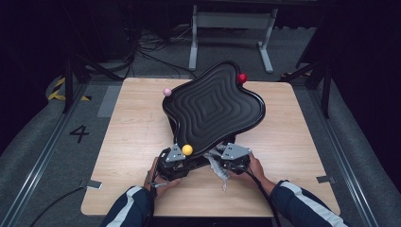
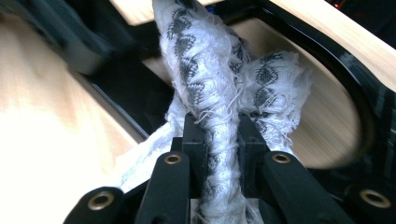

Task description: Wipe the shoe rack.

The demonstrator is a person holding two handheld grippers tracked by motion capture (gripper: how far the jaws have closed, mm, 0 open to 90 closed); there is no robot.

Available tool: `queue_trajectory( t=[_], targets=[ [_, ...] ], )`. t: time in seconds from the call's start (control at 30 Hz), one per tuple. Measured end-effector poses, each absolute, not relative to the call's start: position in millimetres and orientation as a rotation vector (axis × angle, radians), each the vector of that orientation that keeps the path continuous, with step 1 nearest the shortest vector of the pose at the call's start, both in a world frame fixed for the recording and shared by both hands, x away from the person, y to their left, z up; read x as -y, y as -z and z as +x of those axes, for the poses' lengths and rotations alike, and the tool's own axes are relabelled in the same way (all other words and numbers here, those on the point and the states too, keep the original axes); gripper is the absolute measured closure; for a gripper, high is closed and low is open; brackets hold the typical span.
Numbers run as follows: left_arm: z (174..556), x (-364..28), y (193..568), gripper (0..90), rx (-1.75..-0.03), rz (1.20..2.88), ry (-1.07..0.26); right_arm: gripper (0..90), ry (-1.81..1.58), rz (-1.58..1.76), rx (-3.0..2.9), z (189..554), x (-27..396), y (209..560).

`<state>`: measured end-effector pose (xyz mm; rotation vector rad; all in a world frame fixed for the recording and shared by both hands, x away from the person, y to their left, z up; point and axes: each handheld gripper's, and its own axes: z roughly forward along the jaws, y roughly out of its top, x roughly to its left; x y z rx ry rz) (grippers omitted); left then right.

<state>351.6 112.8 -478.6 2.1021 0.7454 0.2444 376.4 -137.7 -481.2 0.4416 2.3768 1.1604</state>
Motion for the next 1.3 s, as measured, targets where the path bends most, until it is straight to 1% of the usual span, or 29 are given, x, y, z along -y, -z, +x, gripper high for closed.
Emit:
queue_trajectory(
  t=[0.13, 0.17, 0.2, 0.23, 0.33, 0.43, 0.5, 0.53, 0.6, 0.63, 0.73, 0.8, 1.1, 1.2, 1.3],
  targets=[
    [351.8, -112.3, 478.5, 67.9, -0.727, 2.111, -0.247, 78.3, -1.161, 0.395, -2.370, 368.2, 128.2, 482.2],
    [351.9, -112.3, 478.7, 65.2, -0.724, 2.107, -0.240, 78.3, -1.151, 0.376, -2.365, 364.8, 125.1, 482.3],
    [351.7, -112.3, 478.7, 65.2, -0.719, 2.109, -0.239, 78.3, -1.151, 0.376, -2.365, 364.8, 125.1, 482.3],
    [350.3, -112.2, 478.4, 60.5, -0.717, 2.120, -0.243, 78.1, -1.151, 0.378, -2.374, 365.1, 126.4, 481.7],
    [348.9, -113.7, 478.3, 55.3, -0.706, 2.126, -0.243, 77.9, -1.153, 0.373, -2.377, 366.2, 128.6, 481.7],
    [345.3, -121.1, 477.2, 53.6, -0.695, 2.143, -0.247, 77.5, -1.146, 0.383, -2.369, 368.0, 132.0, 481.7],
    [344.4, -129.8, 477.0, 54.9, -0.709, 2.137, -0.255, 77.2, -1.141, 0.381, -2.359, 370.3, 135.0, 482.0],
    [344.2, -132.1, 476.2, 57.8, -0.724, 2.133, -0.262, 76.9, -1.143, 0.388, -2.358, 372.2, 136.9, 482.2],
    [344.2, -131.8, 475.8, 58.5, -0.718, 2.132, -0.265, 76.9, -1.145, 0.388, -2.355, 373.5, 137.6, 482.4],
    [343.3, -130.2, 476.0, 62.0, -0.707, 2.140, -0.270, 76.8, -1.147, 0.393, -2.353, 374.2, 138.1, 482.5],
    [341.2, -124.0, 476.1, 67.4, -0.679, 2.165, -0.297, 76.9, -1.139, 0.390, -2.349, 374.2, 137.8, 482.5],
    [341.2, -121.6, 474.9, 73.1, -0.676, 2.178, -0.329, 76.9, -1.138, 0.386, -2.349, 374.4, 137.8, 482.5],
    [342.5, -117.9, 474.4, 73.8, -0.681, 2.175, -0.307, 77.7, -1.101, 0.385, -2.401, 376.1, 132.3, 477.1],
    [339.7, -109.7, 476.2, 73.3, -0.674, 2.171, -0.355, 77.8, -1.122, 0.386, -2.412, 372.8, 126.5, 477.3],
    [336.9, -105.2, 478.2, 73.2, -0.669, 2.160, -0.366, 77.8, -1.141, 0.362, -2.413, 365.0, 116.1, 478.5]
  ],
)
